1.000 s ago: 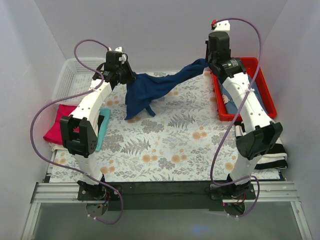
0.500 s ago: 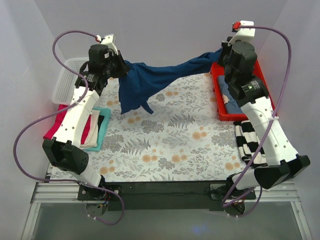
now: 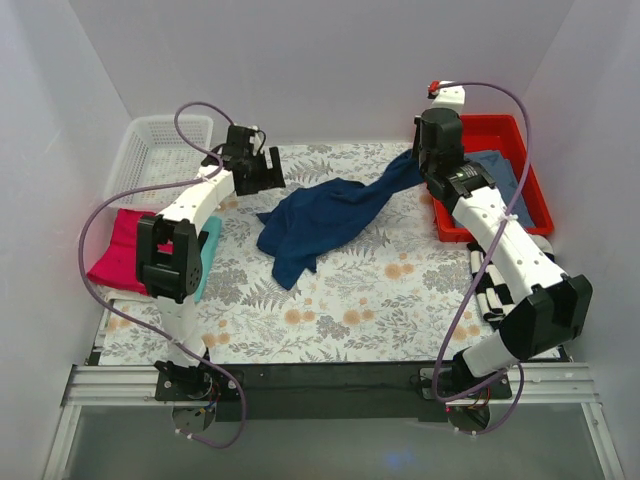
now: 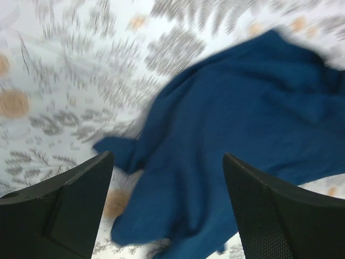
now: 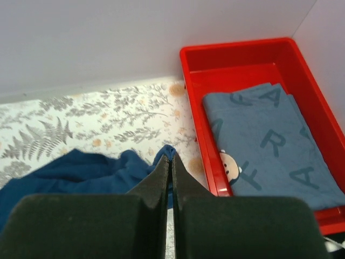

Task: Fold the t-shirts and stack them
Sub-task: Flatten out the tshirt

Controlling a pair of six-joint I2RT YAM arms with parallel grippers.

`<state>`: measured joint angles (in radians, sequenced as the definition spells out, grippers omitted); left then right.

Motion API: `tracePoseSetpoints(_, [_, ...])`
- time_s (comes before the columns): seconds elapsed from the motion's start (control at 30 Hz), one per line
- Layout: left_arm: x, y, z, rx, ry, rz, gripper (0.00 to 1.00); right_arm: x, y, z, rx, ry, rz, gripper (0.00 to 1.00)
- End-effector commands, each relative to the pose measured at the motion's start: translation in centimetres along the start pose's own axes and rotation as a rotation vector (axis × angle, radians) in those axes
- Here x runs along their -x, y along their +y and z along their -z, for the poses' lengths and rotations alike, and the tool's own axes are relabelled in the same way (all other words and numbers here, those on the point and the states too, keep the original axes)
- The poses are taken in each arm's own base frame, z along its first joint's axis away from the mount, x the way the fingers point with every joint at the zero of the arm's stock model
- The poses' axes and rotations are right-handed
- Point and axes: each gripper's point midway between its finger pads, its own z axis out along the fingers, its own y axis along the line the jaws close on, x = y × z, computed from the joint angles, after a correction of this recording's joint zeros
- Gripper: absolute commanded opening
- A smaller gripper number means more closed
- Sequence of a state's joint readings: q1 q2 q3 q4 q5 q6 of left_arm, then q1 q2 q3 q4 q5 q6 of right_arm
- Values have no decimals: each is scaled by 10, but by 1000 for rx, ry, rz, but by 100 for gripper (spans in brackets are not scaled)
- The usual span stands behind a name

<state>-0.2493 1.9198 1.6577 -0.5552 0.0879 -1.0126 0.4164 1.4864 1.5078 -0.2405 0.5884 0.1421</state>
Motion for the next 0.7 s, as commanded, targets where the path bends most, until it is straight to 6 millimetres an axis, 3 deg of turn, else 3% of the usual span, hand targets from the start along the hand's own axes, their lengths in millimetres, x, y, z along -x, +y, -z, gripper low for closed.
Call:
tracePoseSetpoints(0.0, [10,2,26,22,-34,38,81,18,-11,0,-74,-41,-37,1])
tracePoseSetpoints(0.03, [8,0,33,11,-28,38,81,17,-13,-2,-89,-32,-29,1])
tracePoseSetpoints(0.13, [-21,-7,42,-50,57,43,78,10,-15,-12,-131,0,-5,1])
tracePoseSetpoints(0.17, [-25,-15,53,-80,59,37,76,6,-12,-20,-141,14,3,1])
tracePoseSetpoints(0.2, [-47,-12,53,-77,106,36,74,0,-12,-24,-149,37,18,1])
tracePoseSetpoints(0.33, [-84,-36,80,-139,141,-86,71,-21,-5,-43,-165,92,44,1])
tracePoseSetpoints(0.4, [-97,-59,98,-213,147,-158,70,-36,2,-55,-165,130,57,1])
tracePoseSetpoints(0.47, [-116,-66,106,-212,185,-201,68,-35,6,-60,-162,144,59,1])
tracePoseSetpoints(0.67, [-161,-51,107,-133,256,-213,57,-48,16,-73,-144,190,57,1])
